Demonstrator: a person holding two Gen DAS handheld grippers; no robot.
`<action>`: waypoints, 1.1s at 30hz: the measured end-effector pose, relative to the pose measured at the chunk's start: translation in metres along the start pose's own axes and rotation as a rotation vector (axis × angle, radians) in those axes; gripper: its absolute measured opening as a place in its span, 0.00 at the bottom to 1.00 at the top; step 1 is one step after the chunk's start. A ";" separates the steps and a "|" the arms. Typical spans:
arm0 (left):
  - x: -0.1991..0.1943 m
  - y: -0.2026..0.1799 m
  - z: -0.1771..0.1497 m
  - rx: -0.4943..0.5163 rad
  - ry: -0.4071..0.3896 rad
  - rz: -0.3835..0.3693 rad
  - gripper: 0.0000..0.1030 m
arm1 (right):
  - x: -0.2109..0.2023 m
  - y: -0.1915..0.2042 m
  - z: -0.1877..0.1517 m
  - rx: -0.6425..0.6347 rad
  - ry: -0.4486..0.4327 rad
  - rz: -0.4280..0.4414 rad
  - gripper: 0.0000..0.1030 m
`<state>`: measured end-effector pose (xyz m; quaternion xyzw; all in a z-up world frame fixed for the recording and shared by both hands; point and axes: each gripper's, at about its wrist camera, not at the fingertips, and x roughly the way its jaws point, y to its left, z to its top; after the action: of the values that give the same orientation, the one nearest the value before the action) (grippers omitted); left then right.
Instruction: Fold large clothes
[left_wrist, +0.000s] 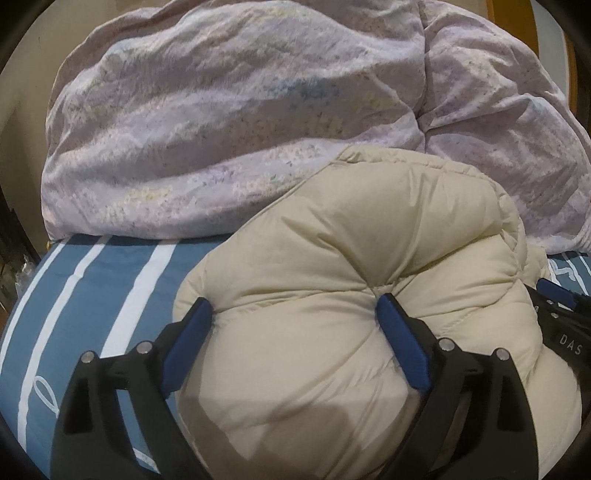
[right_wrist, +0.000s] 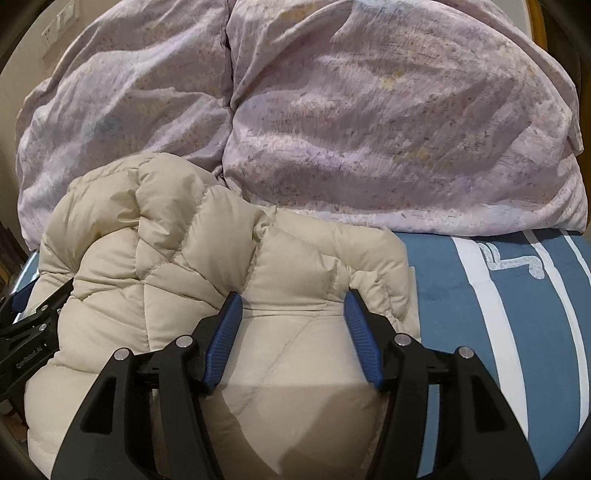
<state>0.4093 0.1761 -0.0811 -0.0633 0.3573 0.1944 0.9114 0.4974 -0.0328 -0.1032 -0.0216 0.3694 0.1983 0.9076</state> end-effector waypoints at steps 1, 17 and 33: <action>0.001 0.000 -0.001 -0.005 0.005 -0.003 0.90 | 0.001 0.000 0.000 0.002 0.003 0.001 0.58; -0.046 0.040 -0.018 -0.132 0.016 -0.095 0.95 | -0.052 -0.028 -0.005 0.093 -0.020 0.050 0.96; -0.221 0.057 -0.138 -0.091 0.046 -0.148 0.98 | -0.201 0.015 -0.130 -0.048 0.008 -0.091 0.99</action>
<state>0.1521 0.1249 -0.0314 -0.1353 0.3631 0.1409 0.9111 0.2753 -0.1127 -0.0591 -0.0611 0.3669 0.1654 0.9134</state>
